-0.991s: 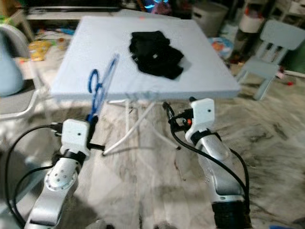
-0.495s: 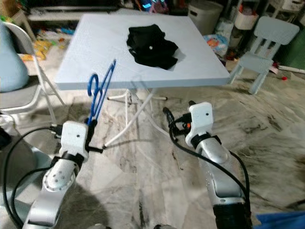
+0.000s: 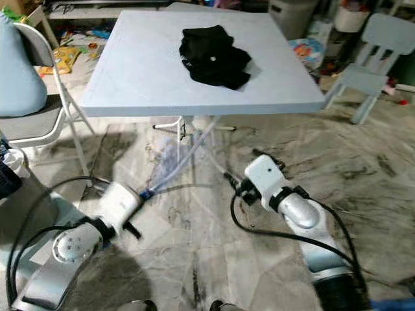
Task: Hang hanger
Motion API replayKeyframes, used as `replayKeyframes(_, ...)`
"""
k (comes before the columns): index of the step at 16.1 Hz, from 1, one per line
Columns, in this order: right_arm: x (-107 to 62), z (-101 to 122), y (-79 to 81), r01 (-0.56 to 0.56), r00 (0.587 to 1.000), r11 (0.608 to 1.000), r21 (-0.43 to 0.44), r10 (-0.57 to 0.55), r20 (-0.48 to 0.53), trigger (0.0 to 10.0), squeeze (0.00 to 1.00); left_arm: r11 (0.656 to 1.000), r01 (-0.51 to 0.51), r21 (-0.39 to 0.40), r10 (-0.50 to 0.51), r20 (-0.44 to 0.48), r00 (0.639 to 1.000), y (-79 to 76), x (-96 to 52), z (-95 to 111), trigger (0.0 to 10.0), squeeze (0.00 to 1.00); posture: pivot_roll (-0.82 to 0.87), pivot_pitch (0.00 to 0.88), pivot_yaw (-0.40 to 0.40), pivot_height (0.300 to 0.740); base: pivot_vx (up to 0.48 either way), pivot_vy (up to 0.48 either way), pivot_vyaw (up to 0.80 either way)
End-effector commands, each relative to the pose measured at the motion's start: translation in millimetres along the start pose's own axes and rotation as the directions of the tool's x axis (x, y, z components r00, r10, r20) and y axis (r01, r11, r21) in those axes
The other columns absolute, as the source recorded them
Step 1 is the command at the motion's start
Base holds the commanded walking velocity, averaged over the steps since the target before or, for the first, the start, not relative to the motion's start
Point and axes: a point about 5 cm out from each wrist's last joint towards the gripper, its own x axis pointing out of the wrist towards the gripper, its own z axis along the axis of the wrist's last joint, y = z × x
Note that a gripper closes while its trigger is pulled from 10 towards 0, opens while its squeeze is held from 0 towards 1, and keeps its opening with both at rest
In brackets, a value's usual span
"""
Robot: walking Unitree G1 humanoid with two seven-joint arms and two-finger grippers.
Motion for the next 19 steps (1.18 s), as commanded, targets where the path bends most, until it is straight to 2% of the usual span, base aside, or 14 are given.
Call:
replayKeyframes(1,-3.4,2.2,3.0,-0.097,0.995,0.993,-0.066,0.098,0.009,10.0,0.0,0.988,0.134,0.082,-0.138,0.053,0.989,-12.9,-0.1,10.5,10.0,0.0,0.0,0.137,-0.041,0.74,0.0,0.0,0.0)
replayKeyframes(2,-5.2,3.8,4.6,-0.151,0.988,0.983,-0.108,0.153,0.007,10.0,0.0,0.976,0.197,0.095,-0.202,0.042,0.978,-19.0,-1.5,8.7,10.0,0.0,0.0,0.14,-0.039,0.74,0.0,0.0,0.0)
replayKeyframes(3,-6.2,5.1,5.5,-0.189,0.982,0.975,-0.121,0.191,0.008,10.0,0.0,0.972,0.22,0.077,-0.225,0.055,0.973,-21.8,-2.0,9.8,10.0,0.0,-0.01,0.14,-0.038,0.74,0.0,0.0,0.0)
replayKeyframes(5,-10.2,6.0,8.9,-0.296,0.954,0.941,-0.166,0.299,-0.007,10.0,0.0,0.962,0.256,0.101,-0.262,0.059,0.963,-23.2,-2.0,11.1,10.0,0.0,-0.01,0.144,-0.03,0.74,0.0,0.0,0.0)
replayKeyframes(8,-19.3,1.0,10.6,-0.404,0.914,0.895,-0.186,0.399,-0.065,10.0,0.0,0.951,0.282,0.125,-0.292,0.075,0.953,-23.4,-2.5,13.3,10.0,0.0,-0.01,0.146,-0.02,0.74,0.0,0.0,0.0)
replayKeyframes(12,-23.9,-0.8,11.5,-0.484,0.875,0.845,-0.225,0.47,-0.118,10.0,0.0,0.933,0.333,0.135,-0.345,0.075,0.936,-28.1,-3.9,12.4,10.0,0.0,-0.02,0.157,0.008,0.74,0.0,0.0,0.0)
replayKeyframes(13,-23.2,-0.4,13.5,-0.502,0.865,0.832,-0.238,0.486,-0.125,1.4,0.0,0.927,0.345,0.146,-0.358,0.075,0.931,-28.4,-4.4,12.5,10.0,0.0,-0.02,0.157,0.016,0.74,0.0,0.0,0.0)
replayKeyframes(14,-21.1,0.3,14.4,-0.498,0.867,0.828,-0.259,0.483,-0.123,0.0,0.0,0.925,0.35,0.15,-0.363,0.073,0.929,-28.4,-4.4,12.4,10.0,0.0,-0.02,0.158,0.021,0.74,0.0,0.0,0.0)
replayKeyframes(18,-19.3,-4.8,12.0,-0.519,0.855,0.794,-0.317,0.487,-0.18,0.0,0.0,0.919,0.359,0.162,-0.374,0.075,0.924,-26.9,-2.0,14.3,10.0,0.0,-0.02,0.165,0.029,0.74,0.0,0.0,0.0)
replayKeyframes(19,-20.0,-7.1,11.7,-0.533,0.846,0.775,-0.34,0.492,-0.206,0.0,0.0,0.917,0.364,0.164,-0.38,0.077,0.922,-28.3,-2.3,14.2,10.0,0.0,-0.02,0.168,0.028,0.74,0.0,0.0,0.0)
